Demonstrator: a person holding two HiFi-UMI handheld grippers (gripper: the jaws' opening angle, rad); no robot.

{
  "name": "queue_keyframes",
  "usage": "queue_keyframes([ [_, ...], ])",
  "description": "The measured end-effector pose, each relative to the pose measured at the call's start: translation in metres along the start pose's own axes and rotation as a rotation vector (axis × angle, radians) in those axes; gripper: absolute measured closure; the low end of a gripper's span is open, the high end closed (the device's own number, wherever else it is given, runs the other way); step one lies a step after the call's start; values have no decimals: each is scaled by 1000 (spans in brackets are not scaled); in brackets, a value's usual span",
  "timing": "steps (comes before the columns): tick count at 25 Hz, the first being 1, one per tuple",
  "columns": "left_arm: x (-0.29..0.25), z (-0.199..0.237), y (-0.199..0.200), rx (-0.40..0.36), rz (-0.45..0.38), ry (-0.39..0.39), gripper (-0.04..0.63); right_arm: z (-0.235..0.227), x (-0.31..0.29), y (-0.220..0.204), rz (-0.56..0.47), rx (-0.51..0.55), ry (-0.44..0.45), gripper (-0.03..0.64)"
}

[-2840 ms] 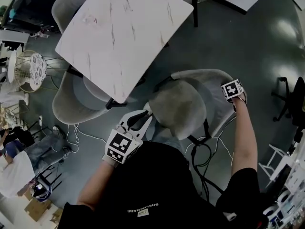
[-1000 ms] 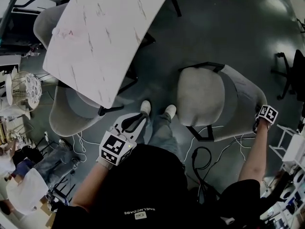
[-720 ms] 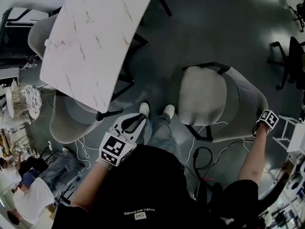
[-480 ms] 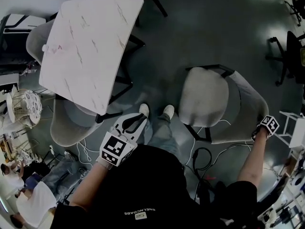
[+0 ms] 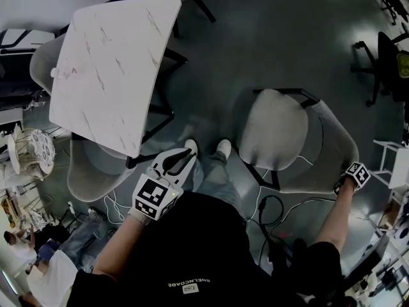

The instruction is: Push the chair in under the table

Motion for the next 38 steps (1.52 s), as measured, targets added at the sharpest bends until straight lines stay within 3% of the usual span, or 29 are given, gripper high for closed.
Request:
queue_keyframes([
  [4,2,-4,-1,-2,-7,-13,543,7,3,-2,-40,82,11,389],
  [7,5,-5,-3,-3,-14,-22,543,5,11,-13,-78,116,-50,320],
  [10,9,-7,-4,-12,-28,-36,543,-10,19,-50,-50,2,-94,262],
  [16,15,-10,-14,-14,-35,-79,543,10,34,-157,-12,-268,17,253],
  [20,13,-21,-13,-47,-35,-139,543,38,41,-197,-33,-386,81,255],
  [28,9,-55,-16,-115,-11,-240,543,75,32,-232,-57,-473,119,255],
  [34,-1,-68,-19,-141,6,-273,543,78,12,-235,-86,-515,110,255],
  [38,-5,-74,-22,-158,25,-279,543,78,-1,-241,-52,-520,111,255],
])
Point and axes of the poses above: the fingertips, and each gripper's own axes: x backward along the fingers, z to its left, y out of its top, the point moved 4 cm from there along x, backward along the fingers, and after that the axes turned 10 degrees about -z, right-handed, at the moved point
